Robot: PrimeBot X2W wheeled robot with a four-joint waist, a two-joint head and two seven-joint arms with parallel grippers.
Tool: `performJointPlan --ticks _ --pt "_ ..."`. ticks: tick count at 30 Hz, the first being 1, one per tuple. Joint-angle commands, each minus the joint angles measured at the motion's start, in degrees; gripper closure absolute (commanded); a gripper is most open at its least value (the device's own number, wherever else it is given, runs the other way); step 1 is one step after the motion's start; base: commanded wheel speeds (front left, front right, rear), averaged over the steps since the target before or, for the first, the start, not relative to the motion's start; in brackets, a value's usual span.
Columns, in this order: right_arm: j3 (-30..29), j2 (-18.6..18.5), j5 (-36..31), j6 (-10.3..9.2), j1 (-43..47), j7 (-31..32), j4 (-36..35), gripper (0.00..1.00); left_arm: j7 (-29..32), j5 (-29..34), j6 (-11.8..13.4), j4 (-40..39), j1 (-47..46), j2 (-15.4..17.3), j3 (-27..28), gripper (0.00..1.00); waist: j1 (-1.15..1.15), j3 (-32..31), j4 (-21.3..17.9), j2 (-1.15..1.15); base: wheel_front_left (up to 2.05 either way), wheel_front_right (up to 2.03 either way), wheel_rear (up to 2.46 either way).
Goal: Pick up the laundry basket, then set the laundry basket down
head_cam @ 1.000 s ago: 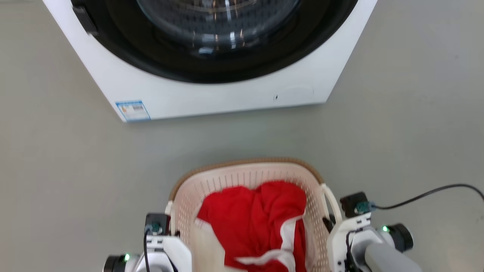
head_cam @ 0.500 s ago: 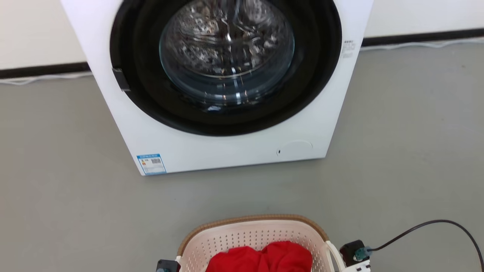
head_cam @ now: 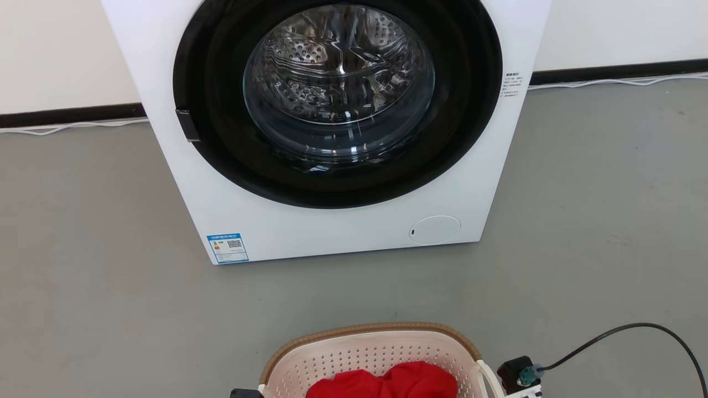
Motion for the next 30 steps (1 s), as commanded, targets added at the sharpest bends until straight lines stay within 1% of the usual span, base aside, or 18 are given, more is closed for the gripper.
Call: performJointPlan --ticks 1,13,30 --pt "1.71 1.52 -0.36 0.98 -0.16 0.03 -1.82 1.0 -1.89 -0.21 -0.1 -1.09 -2.74 -0.48 0.09 1.0 0.0 0.01 -0.08 0.0 0.0 0.0 0.0" --pt "1.88 1.52 -0.17 0.98 -0.82 0.06 -2.2 1.0 -3.33 -4.28 0.04 -0.11 -3.82 -0.48 -2.78 1.0 0.0 0.11 -1.01 0.0 0.0 0.0 0.0" --pt "2.08 1.52 0.46 0.98 -1.29 0.01 -2.35 1.0 -4.96 -7.68 -0.19 1.38 -4.91 -0.48 -5.54 1.0 0.0 1.03 -1.97 0.0 0.0 0.0 0.0"
